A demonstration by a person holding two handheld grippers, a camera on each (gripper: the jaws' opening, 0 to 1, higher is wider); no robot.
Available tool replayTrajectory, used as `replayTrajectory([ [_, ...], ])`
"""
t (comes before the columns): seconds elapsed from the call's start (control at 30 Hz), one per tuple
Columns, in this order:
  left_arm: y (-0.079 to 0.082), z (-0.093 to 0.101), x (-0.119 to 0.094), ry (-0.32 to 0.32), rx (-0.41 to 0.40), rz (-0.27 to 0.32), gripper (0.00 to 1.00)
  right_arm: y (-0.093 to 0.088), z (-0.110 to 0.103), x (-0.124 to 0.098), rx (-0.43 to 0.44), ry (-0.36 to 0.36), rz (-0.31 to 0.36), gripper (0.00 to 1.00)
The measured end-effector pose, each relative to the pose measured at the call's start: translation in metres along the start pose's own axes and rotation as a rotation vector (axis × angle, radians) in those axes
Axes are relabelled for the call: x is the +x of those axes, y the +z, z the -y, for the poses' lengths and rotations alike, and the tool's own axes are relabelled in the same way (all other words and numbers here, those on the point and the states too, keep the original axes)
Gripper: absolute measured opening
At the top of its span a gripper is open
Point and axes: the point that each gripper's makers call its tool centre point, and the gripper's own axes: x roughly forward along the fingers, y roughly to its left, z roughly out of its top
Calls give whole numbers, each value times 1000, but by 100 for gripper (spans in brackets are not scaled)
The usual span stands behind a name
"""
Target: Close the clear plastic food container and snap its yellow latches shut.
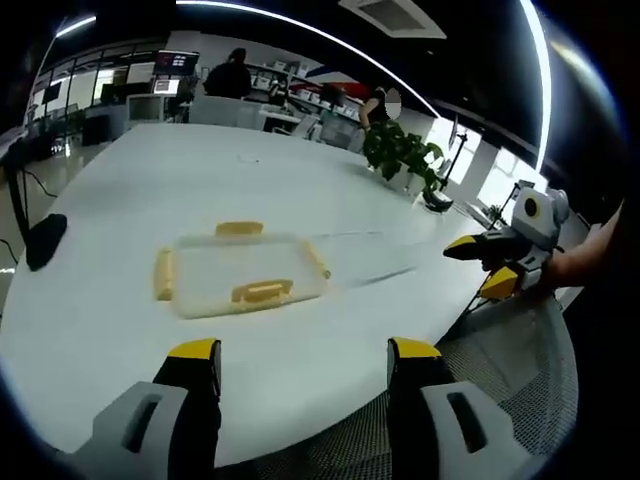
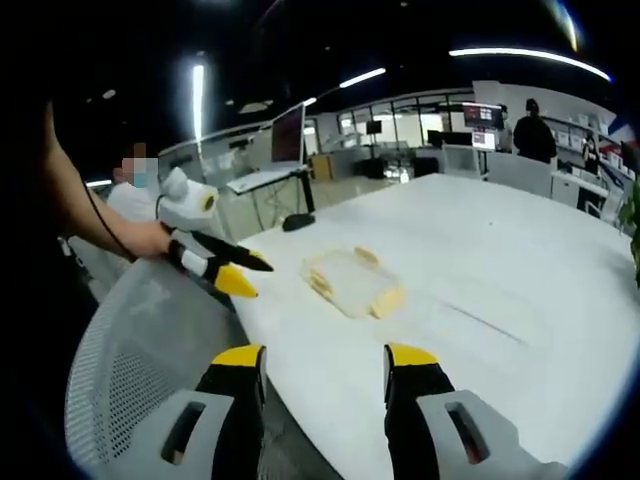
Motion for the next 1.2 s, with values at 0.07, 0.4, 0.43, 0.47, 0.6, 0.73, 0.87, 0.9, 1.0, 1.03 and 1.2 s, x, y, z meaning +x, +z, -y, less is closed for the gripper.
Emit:
replayTrajectory([
  [0.07, 1, -1, 0, 1, 5, 3, 68, 0, 0, 1, 0, 2, -3, 47],
  [0.4, 3, -1, 0, -5, -14, 17, 66, -1, 2, 1, 12, 2, -5, 47],
  [0.43, 5, -1, -1, -4, -15, 23, 66, 0, 1, 1, 14, 4, -4, 47],
  [0.47, 7, -2, -2, 2, -11, 31, 66, 1, 2, 1, 14, 3, 1, 47],
  [0.6, 9, -5, -3, 5, -22, 44, 65, 5, 3, 1, 9, -1, 12, 47],
  [0.73, 14, -5, -4, 0, -28, 61, 65, 14, 7, -1, 7, -16, 30, 46],
  [0.87, 27, -7, -10, 9, -31, 117, 59, 22, 11, -4, 14, -39, 49, 46],
  [0.9, 26, -6, -9, 3, -29, 103, 58, 23, 11, -4, 10, -41, 51, 46],
  [1.0, 28, -2, -9, -27, -48, 108, 60, 25, 10, -3, 9, -41, 53, 45],
  [1.03, 27, -2, -9, -32, -46, 101, 60, 26, 11, -2, 9, -48, 54, 45],
  [1.2, 30, -1, -10, -52, -70, 111, 60, 31, 13, 2, 23, -61, 64, 44],
])
